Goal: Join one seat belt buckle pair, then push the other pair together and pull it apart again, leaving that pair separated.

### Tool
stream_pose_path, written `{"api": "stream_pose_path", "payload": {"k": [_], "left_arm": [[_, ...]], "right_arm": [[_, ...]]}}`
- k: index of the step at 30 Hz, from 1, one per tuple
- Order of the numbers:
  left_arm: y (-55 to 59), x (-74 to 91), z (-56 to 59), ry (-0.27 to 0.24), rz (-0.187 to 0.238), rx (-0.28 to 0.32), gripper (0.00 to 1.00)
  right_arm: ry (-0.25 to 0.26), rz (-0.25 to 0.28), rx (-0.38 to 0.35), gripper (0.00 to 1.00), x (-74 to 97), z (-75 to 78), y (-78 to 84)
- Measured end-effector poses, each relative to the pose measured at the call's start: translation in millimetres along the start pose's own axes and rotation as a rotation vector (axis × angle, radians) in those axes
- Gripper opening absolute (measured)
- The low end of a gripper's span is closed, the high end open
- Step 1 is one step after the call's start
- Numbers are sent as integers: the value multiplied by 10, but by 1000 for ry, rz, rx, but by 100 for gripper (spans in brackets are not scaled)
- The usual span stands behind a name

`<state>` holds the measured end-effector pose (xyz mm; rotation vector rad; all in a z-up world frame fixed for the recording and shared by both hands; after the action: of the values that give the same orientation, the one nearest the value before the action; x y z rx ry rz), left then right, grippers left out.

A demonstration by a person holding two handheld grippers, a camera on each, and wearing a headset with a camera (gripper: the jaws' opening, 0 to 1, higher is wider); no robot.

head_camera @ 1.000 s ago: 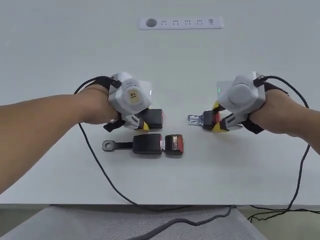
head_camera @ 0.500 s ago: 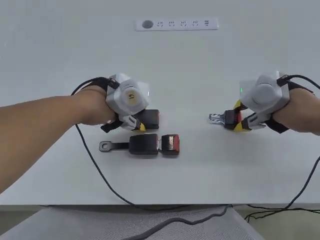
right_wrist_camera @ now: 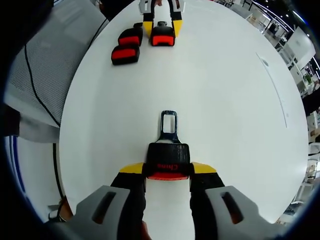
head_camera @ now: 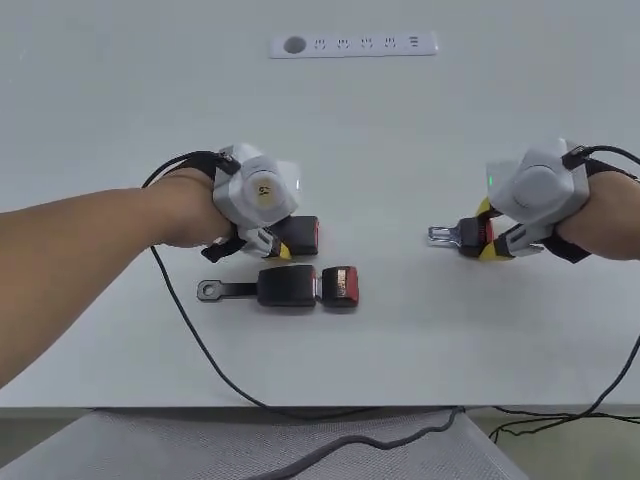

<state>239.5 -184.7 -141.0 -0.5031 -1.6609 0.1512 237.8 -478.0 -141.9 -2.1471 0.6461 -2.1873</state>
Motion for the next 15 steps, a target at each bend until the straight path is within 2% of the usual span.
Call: {"api": "stream_pose_path", "payload": {"k": [3,8,12,15], "left_arm": [[2,3,3,-10,3,23,34],[45,-9,-5,-21,8,22,35],[58,13,-4,-41,4,9,44],[58,104,15,-59,11,23,45]], "right_arm": [[-1,-2,-4,33,0,19,8],[22,6,-15,37,15,9,13],[22,28,-35,36,52,-30,3],[43,73,-62,36,99,-42,-31]]}}
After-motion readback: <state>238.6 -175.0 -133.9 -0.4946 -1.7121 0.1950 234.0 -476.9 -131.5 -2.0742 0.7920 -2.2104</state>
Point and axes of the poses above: the centre of the closed fingertips' face, and the gripper's own axes: x roughly backward along the fingers, z roughly to its right, y roughly out of its underside, the point moved 7 cm from there along x, roughly backward along the fingers, and after that the axes turned 15 degrees about -x, right-handed, at the moved point
